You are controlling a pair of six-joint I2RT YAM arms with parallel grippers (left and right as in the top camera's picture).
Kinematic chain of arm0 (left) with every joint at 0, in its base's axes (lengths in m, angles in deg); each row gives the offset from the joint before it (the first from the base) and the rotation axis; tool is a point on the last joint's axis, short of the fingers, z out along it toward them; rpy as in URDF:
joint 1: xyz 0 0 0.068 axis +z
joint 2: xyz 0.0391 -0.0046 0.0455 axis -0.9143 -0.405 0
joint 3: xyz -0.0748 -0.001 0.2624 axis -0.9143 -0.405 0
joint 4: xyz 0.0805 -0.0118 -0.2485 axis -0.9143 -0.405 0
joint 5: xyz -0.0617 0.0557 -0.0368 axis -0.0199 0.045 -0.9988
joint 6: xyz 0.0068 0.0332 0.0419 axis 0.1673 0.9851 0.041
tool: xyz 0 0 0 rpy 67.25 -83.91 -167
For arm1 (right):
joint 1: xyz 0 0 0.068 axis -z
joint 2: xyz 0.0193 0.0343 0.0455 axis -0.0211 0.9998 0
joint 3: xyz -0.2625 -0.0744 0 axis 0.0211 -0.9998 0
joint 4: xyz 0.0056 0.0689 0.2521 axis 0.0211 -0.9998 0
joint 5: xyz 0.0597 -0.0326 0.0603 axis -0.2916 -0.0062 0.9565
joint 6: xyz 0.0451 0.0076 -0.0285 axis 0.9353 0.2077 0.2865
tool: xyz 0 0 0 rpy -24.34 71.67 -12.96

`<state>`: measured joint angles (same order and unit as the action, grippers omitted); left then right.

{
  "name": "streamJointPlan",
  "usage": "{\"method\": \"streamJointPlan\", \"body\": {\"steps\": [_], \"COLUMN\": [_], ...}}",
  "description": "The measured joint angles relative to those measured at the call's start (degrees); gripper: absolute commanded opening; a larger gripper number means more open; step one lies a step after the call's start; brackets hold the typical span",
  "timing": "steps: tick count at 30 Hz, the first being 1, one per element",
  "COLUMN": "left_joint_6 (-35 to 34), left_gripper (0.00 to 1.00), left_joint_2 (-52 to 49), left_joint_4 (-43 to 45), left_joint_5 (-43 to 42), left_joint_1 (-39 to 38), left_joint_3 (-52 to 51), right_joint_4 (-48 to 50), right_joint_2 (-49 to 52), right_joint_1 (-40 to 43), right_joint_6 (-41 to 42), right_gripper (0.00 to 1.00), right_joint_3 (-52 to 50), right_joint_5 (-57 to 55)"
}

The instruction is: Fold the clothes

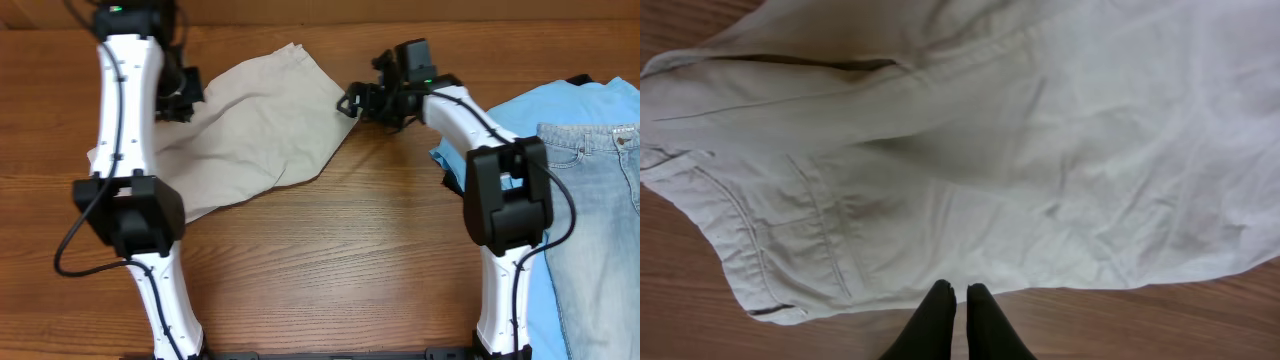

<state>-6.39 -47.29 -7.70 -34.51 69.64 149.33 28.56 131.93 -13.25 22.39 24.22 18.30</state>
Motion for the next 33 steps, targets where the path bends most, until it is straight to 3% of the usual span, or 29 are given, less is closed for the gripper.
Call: {"method": "streamJointPlan", "body": {"steps": [4,6,8,11,17,22,24,27,30,33], "left_joint_6": [0.2,0.4,0.8,1.7,3.1,3.8,4.6,5.1,5.7,6.3], "left_gripper": [0.15,0.15,0.16,0.16,0.16,0.18,0.2,0.24,0.3,0.38], "left_joint_2": [0.8,1.7,2.8,4.4,6.1,6.3,6.3,6.3,6.3,6.3], "left_joint_4": [0.0,0.0,0.0,0.0,0.0,0.0,0.0,0.0,0.0,0.0], "left_joint_5": [-3.0,-3.8,-4.4,-5.1,-5.7,-5.7,-5.7,-5.7,-5.6,-5.0], "left_joint_1": [3.4,3.8,3.7,3.6,3.2,3.2,3.2,3.2,3.2,3.2], "left_joint_3": [0.0,0.0,0.0,0.0,0.0,0.0,0.0,0.0,0.0,0.0], "right_joint_4": [4.6,5.6,6.6,6.2,-4.4,-22.8,-31.2,-41.7,-46.0,-44.9], "right_joint_2": [2.0,2.3,2.7,3.6,3.4,-0.7,-2.8,-7.0,-10.5,-12.1], "right_joint_1": [-2.6,-3.5,-4.2,-4.8,-4.8,-5.0,-5.2,-5.5,-5.4,-4.9], "right_joint_6": [4.5,6.0,6.8,7.9,9.1,9.5,10.6,12.3,12.7,12.8], "right_gripper": [0.85,0.75,0.43,0.2,0.14,0.13,0.16,0.78,0.96,1.0], "right_joint_3": [0.2,0.1,0.1,0.1,0.3,0.4,0.3,0.1,0.0,0.0], "right_joint_5": [1.0,1.1,1.2,1.7,2.9,-3.5,-7.6,-14.5,-20.7,-26.8]}}
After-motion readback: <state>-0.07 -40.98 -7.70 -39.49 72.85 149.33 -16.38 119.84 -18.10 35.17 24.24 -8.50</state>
